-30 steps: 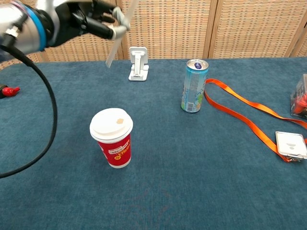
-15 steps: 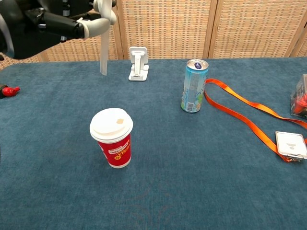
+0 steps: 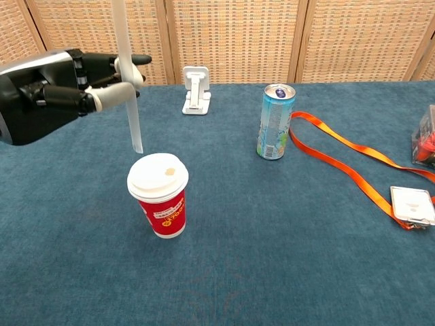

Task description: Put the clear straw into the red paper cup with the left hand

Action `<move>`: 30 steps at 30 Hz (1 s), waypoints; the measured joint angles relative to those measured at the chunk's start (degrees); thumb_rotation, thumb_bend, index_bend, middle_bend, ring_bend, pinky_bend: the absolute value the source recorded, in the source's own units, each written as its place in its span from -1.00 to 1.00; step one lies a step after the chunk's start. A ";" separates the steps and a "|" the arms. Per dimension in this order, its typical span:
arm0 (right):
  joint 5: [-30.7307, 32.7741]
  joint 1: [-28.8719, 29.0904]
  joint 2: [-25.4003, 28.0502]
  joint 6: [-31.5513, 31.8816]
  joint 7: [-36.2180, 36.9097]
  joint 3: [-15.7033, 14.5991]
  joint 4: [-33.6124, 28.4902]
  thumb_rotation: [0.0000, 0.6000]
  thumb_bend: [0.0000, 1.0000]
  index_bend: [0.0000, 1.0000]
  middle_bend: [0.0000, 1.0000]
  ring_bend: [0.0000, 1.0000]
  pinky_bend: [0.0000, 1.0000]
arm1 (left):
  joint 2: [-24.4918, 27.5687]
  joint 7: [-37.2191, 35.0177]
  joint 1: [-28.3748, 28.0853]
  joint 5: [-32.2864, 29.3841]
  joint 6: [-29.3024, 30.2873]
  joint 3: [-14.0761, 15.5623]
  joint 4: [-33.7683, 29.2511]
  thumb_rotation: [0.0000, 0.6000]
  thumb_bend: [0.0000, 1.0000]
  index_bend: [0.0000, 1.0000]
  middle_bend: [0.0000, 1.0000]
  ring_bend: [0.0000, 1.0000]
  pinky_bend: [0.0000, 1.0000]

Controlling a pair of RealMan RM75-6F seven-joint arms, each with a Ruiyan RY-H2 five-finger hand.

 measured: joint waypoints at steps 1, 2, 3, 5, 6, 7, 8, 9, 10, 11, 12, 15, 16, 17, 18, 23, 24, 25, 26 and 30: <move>0.10 -0.01 0.04 0.04 0.07 0.08 -0.01 1.00 -0.93 -0.97 -1.00 -1.00 -1.00 | -0.55 -0.61 -0.16 0.06 -0.10 0.18 0.78 1.00 -0.08 0.19 -1.00 -1.00 -1.00; 0.14 -0.03 0.08 0.12 0.16 0.14 -0.01 1.00 -0.93 -0.97 -1.00 -1.00 -1.00 | -1.33 -1.35 -0.38 0.11 -0.18 0.39 1.80 1.00 -0.08 0.19 -1.00 -1.00 -1.00; 0.16 -0.05 0.11 0.18 0.25 0.17 -0.01 1.00 -0.93 -0.97 -1.00 -1.00 -1.00 | -1.89 -1.82 -0.54 0.17 -0.20 0.55 2.50 1.00 -0.08 0.19 -1.00 -1.00 -1.00; 0.23 -0.08 0.14 0.26 0.41 0.23 0.03 1.00 -0.93 -0.97 -1.00 -1.00 -1.00 | -3.04 -2.81 -0.92 0.38 -0.12 0.89 3.74 1.00 -0.08 0.20 -1.00 -1.00 -1.00; 0.25 -0.08 0.12 0.26 0.43 0.25 0.08 1.00 -0.93 -0.97 -1.00 -1.00 -1.00 | -3.39 -3.15 -1.08 0.46 -0.06 1.01 4.06 1.00 -0.08 0.20 -1.00 -1.00 -1.00; 0.26 -0.07 0.10 0.23 0.42 0.26 0.11 1.00 -0.93 -0.97 -1.00 -1.00 -1.00 | -3.70 -3.34 -1.24 0.52 0.02 1.10 4.30 1.00 -0.08 0.20 -1.00 -1.00 -1.00; 0.25 -0.05 0.08 0.20 0.41 0.26 0.14 1.00 -0.93 -0.97 -1.00 -1.00 -1.00 | -4.04 -3.41 -1.45 0.61 0.10 1.21 4.47 1.00 -0.08 0.20 -1.00 -1.00 -1.00; 0.20 -0.03 0.05 0.19 0.39 0.25 0.16 1.00 -0.93 -0.97 -1.00 -1.00 -1.00 | -4.25 -3.44 -1.60 0.68 0.15 1.28 4.58 1.00 -0.08 0.20 -1.00 -1.00 -1.00; 0.16 -0.03 0.03 0.18 0.36 0.24 0.17 1.00 -0.93 -0.97 -1.00 -1.00 -1.00 | -4.46 -3.48 -1.77 0.76 0.21 1.36 4.70 1.00 -0.08 0.20 -1.00 -1.00 -1.00; 0.13 -0.02 0.03 0.18 0.34 0.23 0.17 1.00 -0.93 -0.97 -1.00 -1.00 -1.00 | -4.67 -3.52 -1.98 0.86 0.26 1.44 4.83 1.00 -0.08 0.20 -1.00 -1.00 -1.00; 0.08 -0.02 0.00 0.18 0.27 0.21 0.18 1.00 -0.93 -0.97 -1.00 -1.00 -1.00 | -4.78 -3.54 -2.09 0.89 0.28 1.48 4.90 1.00 -0.08 0.20 -1.00 -1.00 -1.00; 0.04 -0.05 -0.01 0.22 0.22 0.20 0.16 1.00 -0.93 -0.97 -1.00 -1.00 -1.00 | -5.18 -3.84 -2.57 0.98 0.33 1.67 5.07 1.00 -0.08 0.20 -1.00 -1.00 -1.00; 0.04 -0.06 -0.01 0.25 0.23 0.21 0.16 1.00 -0.93 -0.97 -1.00 -1.00 -1.00 | -5.25 -3.84 -2.65 1.02 0.36 1.73 5.15 1.00 -0.08 0.20 -1.00 -1.00 -1.00; 0.04 -0.07 -0.01 0.27 0.23 0.21 0.16 1.00 -0.93 -0.97 -1.00 -1.00 -1.00 | -5.37 -3.79 -2.79 1.06 0.41 1.86 5.27 1.00 -0.08 0.20 -1.00 -1.00 -1.00; 0.02 -0.08 -0.01 0.29 0.23 0.21 0.15 1.00 -0.93 -0.97 -1.00 -1.00 -1.00 | -5.42 -3.78 -2.90 1.05 0.40 1.93 5.32 1.00 -0.08 0.20 -1.00 -1.00 -1.00; -0.10 -0.06 -0.10 0.26 0.02 0.18 0.18 1.00 -0.93 -0.97 -1.00 -1.00 -1.00 | -5.99 -3.92 -3.36 0.31 0.13 2.12 5.94 1.00 -0.08 0.20 -1.00 -1.00 -1.00; -0.12 -0.06 -0.12 0.26 0.00 0.17 0.18 1.00 -0.93 -0.97 -1.00 -1.00 -1.00 | -6.13 -3.96 -3.44 0.21 0.09 2.13 6.07 1.00 -0.08 0.20 -1.00 -1.00 -1.00; -0.13 -0.06 -0.13 0.26 -0.03 0.17 0.18 1.00 -0.93 -0.97 -1.00 -1.00 -1.00 | -6.28 -3.98 -3.51 0.14 0.07 2.15 6.18 1.00 -0.08 0.20 -1.00 -1.00 -1.00; -0.14 -0.07 -0.13 0.29 -0.05 0.17 0.18 1.00 -0.93 -0.97 -1.00 -1.00 -1.00 | -6.50 -3.99 -3.60 0.10 0.08 2.18 6.33 1.00 -0.08 0.20 -1.00 -1.00 -1.00; -0.06 -0.13 -0.14 0.44 0.05 0.26 0.21 1.00 -0.93 -0.97 -1.00 -1.00 -1.00 | -7.23 -3.55 -3.75 0.09 0.32 2.42 6.80 1.00 -0.08 0.20 -1.00 -1.00 -1.00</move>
